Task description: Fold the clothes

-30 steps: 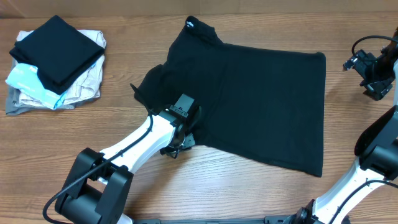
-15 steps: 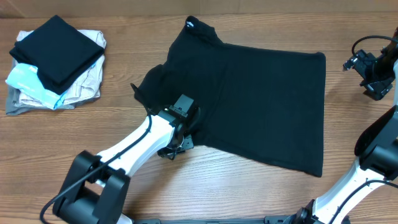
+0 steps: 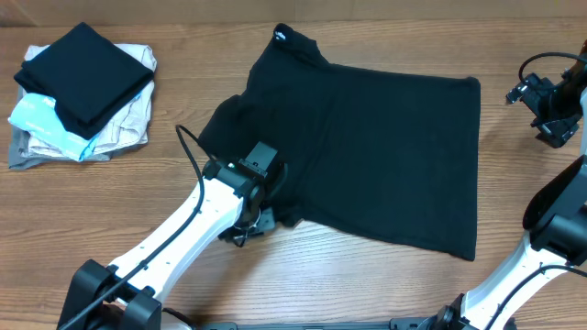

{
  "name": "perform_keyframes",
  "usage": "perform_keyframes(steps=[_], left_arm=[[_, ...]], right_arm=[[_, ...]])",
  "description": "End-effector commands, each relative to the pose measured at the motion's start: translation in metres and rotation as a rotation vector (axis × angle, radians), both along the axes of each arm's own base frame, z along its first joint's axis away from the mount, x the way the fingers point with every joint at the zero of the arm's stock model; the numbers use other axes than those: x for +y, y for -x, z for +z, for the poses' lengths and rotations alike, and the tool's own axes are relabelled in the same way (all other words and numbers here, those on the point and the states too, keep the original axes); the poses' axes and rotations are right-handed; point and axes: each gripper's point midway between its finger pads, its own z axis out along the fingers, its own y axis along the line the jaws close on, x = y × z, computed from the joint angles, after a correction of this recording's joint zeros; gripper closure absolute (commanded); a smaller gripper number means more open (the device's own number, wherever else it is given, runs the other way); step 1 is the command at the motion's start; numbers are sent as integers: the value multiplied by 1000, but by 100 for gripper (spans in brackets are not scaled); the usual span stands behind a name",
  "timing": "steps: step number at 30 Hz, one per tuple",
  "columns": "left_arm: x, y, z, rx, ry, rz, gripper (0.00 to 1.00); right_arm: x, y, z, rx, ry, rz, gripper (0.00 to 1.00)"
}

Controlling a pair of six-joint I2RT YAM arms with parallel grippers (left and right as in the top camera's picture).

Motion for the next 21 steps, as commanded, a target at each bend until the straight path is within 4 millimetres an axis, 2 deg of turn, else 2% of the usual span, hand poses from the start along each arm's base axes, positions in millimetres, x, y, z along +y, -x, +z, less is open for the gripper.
perform_keyframes(steps=[1, 11, 18, 21], left_arm=[[5, 18, -9, 59, -8, -14, 88], [20, 68, -33, 226, -27, 27, 88], [15, 91, -39, 318, 26, 47, 86], [20, 92, -41, 316, 5, 40, 78]], right_arm=[[1, -2, 13, -32, 10, -3, 0], [1, -2, 13, -32, 10, -3, 0], [1, -2, 13, -32, 10, -3, 0], [1, -2, 13, -32, 10, -3, 0]])
